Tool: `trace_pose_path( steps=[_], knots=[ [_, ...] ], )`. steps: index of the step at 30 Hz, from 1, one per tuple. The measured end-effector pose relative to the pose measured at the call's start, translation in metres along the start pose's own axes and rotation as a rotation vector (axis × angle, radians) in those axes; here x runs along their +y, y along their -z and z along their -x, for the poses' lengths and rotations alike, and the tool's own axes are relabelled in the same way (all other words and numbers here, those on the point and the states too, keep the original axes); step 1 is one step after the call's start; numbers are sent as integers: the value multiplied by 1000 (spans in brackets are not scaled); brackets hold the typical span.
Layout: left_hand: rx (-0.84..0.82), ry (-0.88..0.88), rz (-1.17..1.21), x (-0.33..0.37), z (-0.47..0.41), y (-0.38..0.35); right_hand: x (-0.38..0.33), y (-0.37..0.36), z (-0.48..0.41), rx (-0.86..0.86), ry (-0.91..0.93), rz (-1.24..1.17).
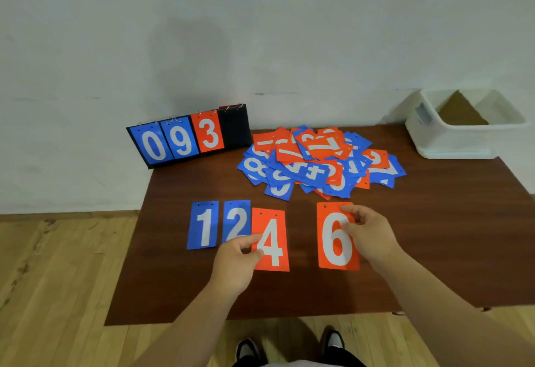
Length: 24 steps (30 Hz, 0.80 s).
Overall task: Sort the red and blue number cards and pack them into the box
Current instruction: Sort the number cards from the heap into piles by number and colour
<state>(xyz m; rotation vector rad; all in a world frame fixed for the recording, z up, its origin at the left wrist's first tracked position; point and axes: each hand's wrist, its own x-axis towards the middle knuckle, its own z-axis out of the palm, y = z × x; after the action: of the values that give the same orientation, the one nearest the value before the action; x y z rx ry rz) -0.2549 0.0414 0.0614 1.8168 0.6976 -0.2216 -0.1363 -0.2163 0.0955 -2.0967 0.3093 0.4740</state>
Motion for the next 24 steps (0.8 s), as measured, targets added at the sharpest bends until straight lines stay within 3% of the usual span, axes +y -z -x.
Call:
trace_pose_path(
  steps=[11,18,24],
  knots=[
    [-77,4,-215,5,12,-151,90,99,-47,-105,-59,64],
    [-85,89,-231,-1,15,-214,131,119,-67,-163,-61,64],
    [-90,75,-396,-6,15,-241,156,112,-75,-206,-81,160]
  ],
)
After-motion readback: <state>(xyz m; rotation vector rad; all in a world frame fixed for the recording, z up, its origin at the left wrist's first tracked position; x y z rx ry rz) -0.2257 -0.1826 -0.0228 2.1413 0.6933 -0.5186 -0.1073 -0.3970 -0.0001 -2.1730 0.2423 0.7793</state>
